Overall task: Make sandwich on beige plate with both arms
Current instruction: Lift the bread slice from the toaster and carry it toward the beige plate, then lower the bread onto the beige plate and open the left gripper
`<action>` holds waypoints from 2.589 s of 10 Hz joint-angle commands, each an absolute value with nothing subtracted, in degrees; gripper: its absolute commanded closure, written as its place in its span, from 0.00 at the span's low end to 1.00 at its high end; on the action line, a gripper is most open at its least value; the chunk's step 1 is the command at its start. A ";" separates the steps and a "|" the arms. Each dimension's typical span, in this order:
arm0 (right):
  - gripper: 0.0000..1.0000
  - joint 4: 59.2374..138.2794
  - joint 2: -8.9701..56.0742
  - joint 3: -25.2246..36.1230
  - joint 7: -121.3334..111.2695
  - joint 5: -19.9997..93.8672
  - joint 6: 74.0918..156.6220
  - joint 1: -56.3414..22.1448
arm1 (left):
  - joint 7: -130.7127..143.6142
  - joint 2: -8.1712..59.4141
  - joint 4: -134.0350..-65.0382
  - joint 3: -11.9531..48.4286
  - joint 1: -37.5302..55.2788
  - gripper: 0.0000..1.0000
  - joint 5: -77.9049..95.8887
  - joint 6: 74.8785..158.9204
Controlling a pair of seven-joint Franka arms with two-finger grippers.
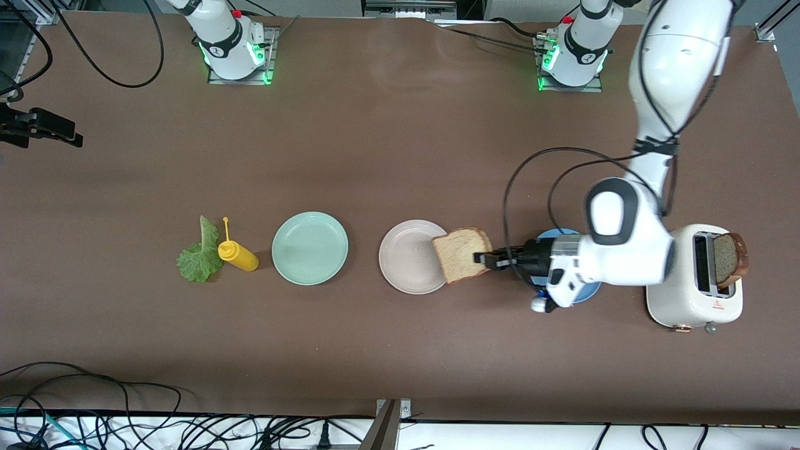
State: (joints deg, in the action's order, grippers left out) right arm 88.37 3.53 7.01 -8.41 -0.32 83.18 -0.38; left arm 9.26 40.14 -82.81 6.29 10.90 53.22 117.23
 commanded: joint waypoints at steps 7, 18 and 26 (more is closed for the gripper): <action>0.00 88.07 3.34 7.03 -8.17 0.53 83.23 -3.43 | 5.82 40.25 -90.26 7.03 19.24 1.00 72.31 138.25; 0.00 88.24 4.04 7.21 -9.06 1.23 83.67 -3.08 | 0.18 43.51 -90.97 6.77 20.57 0.00 72.95 139.83; 0.00 87.89 7.79 5.98 -8.88 -0.09 82.71 -5.98 | 1.05 42.37 -90.97 4.57 18.28 0.00 61.18 139.48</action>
State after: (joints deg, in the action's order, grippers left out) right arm 88.46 4.82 5.90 -8.73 0.22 83.31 -5.62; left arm 1.32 43.76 -90.30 4.40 18.74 63.18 139.37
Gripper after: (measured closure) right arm 0.000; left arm 0.000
